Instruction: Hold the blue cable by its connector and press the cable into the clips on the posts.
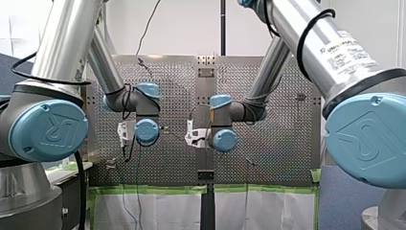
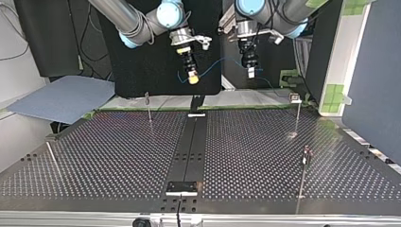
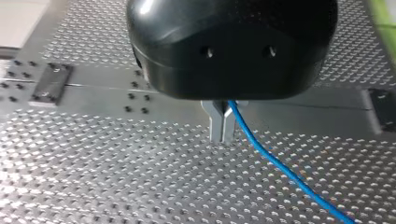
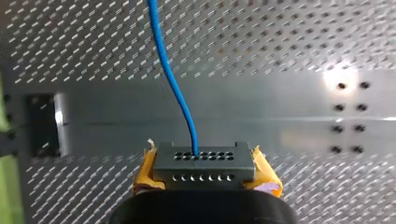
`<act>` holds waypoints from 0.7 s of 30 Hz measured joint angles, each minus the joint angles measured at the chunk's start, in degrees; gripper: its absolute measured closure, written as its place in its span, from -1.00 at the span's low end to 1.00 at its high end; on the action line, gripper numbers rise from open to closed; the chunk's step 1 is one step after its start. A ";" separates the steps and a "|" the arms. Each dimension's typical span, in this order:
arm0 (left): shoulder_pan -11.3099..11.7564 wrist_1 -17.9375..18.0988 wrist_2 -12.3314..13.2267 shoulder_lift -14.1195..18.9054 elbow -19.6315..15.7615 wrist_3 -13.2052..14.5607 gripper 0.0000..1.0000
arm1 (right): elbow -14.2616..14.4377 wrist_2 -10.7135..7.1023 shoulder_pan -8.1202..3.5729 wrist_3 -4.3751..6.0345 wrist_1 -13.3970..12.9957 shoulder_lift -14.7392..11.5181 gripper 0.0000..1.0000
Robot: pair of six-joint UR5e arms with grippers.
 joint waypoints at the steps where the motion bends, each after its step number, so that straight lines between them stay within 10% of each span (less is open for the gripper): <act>1: 0.01 -0.57 -0.01 0.57 0.52 0.01 1.00 | -0.35 -0.45 -0.04 0.04 0.45 -0.45 1.00; 21: 1.05 -6.24 -0.03 8.72 2.73 -1.16 1.00 | -8.49 -7.71 -0.97 0.96 8.49 -10.98 1.00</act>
